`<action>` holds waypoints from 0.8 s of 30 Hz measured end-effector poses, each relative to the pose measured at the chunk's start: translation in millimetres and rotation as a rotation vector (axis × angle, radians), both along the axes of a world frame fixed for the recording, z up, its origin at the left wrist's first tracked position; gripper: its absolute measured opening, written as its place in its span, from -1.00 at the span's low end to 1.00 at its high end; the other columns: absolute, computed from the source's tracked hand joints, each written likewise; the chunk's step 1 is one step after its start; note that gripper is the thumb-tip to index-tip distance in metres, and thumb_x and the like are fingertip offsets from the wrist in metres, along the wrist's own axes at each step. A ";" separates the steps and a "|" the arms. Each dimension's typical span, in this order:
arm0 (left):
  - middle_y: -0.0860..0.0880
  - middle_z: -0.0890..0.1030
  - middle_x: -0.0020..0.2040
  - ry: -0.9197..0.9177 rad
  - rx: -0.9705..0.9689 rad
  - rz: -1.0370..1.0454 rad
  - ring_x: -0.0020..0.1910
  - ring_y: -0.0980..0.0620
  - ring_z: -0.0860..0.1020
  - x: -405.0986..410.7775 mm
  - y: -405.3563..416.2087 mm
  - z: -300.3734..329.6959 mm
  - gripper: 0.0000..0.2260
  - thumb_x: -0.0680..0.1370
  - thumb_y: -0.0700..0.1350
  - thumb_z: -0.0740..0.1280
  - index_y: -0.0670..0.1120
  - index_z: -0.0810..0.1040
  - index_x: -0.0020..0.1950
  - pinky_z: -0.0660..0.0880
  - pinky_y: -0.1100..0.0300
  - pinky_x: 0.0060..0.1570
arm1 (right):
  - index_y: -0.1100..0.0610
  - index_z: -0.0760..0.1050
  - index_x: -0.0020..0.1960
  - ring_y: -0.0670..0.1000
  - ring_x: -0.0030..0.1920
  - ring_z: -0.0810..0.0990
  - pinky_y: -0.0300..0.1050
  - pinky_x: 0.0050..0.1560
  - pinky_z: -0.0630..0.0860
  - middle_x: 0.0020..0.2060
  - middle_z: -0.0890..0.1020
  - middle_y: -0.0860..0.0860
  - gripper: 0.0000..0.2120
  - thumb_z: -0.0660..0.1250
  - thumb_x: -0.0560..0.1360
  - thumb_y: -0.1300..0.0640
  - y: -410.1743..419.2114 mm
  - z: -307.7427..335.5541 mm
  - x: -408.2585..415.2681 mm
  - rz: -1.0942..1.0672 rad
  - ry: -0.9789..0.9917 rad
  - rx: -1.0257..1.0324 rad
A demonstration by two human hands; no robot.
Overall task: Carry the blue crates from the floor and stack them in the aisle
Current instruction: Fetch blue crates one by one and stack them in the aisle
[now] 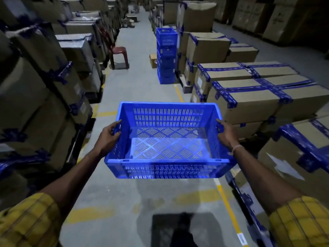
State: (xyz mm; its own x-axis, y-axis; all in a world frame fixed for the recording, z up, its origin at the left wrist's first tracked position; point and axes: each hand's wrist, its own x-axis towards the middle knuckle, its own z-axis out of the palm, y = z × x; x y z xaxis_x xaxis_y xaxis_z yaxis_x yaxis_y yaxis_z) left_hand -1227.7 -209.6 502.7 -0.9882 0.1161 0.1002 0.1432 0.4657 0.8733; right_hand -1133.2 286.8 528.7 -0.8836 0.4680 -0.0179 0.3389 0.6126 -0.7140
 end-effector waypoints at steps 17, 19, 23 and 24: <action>-0.05 0.63 0.23 -0.024 0.066 0.118 -0.11 0.28 0.60 -375.6 42.1 -5.9 -0.52 0.63 -0.29 0.28 0.22 0.46 0.40 0.59 0.10 -0.03 | -0.02 0.39 0.49 0.26 0.08 0.60 0.07 0.02 0.57 0.17 0.60 0.22 -0.36 0.26 0.46 0.35 35.7 20.4 -435.3 0.140 -0.036 0.152; -0.03 0.63 0.21 -0.019 0.070 0.133 -0.10 0.29 0.60 -418.1 38.7 -3.8 -0.50 0.62 -0.30 0.28 0.27 0.47 0.36 0.58 0.09 -0.01 | -0.05 0.39 0.49 0.24 0.04 0.61 0.08 -0.02 0.60 0.17 0.60 0.18 -0.35 0.24 0.46 0.36 35.0 23.8 -486.9 0.145 -0.036 0.117; -0.03 0.63 0.25 -0.032 0.068 0.141 0.01 0.15 0.63 -509.6 26.8 -13.1 -0.52 0.63 -0.30 0.27 0.24 0.46 0.38 0.61 0.02 0.06 | -0.12 0.38 0.47 0.21 -0.05 0.63 0.19 -0.07 0.64 0.12 0.61 0.15 -0.35 0.23 0.45 0.34 25.9 9.8 -592.7 0.167 -0.053 0.096; -0.03 0.63 0.25 -0.034 0.066 0.138 0.02 0.12 0.63 -535.7 22.7 -15.7 -0.51 0.63 -0.29 0.27 0.26 0.46 0.37 0.61 0.01 0.07 | -0.15 0.38 0.46 0.20 -0.04 0.63 0.18 -0.04 0.63 0.13 0.61 0.14 -0.35 0.24 0.45 0.31 22.4 4.0 -620.0 0.162 -0.060 0.109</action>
State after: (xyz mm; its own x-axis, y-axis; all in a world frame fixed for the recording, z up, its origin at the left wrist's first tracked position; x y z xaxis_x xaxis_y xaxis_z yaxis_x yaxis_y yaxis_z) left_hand -1763.4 -186.9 487.1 -0.9972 -0.0271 0.0698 0.0520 0.4201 0.9060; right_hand -1753.2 309.1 532.6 -0.9464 0.3218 -0.0295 0.2694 0.7352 -0.6220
